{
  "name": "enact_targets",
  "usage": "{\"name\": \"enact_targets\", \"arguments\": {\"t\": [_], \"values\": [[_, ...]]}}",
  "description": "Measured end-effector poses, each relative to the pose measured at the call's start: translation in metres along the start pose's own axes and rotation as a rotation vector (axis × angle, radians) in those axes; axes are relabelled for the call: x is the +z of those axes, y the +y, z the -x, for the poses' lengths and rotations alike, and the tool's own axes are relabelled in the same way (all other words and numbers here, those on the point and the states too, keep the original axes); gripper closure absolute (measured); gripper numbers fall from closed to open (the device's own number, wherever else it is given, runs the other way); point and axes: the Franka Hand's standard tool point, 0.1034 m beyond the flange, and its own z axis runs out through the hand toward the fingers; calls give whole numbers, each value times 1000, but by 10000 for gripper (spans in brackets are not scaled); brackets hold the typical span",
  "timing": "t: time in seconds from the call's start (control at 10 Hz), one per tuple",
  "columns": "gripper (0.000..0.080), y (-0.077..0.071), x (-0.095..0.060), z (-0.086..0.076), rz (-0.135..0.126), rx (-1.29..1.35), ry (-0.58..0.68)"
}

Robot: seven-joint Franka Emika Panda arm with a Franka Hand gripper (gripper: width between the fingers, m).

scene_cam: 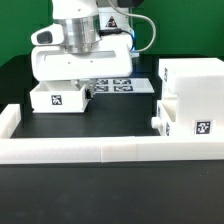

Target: Assemble drawer

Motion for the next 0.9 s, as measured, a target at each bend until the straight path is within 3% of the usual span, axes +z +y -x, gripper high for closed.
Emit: {"name": "enact_targets", "arguments": {"t": [0.1,0.4,0.6,0.7,0.9], "values": [[756,-9,-3,-3,0,-18,5],[756,-55,-21,-16,-6,-69,21],[756,-76,-33,-33,-19,-135,-8],[756,-81,-36,-47,-26,-183,-9],[756,-86,-35,-58,-45,-283,-55]]}}
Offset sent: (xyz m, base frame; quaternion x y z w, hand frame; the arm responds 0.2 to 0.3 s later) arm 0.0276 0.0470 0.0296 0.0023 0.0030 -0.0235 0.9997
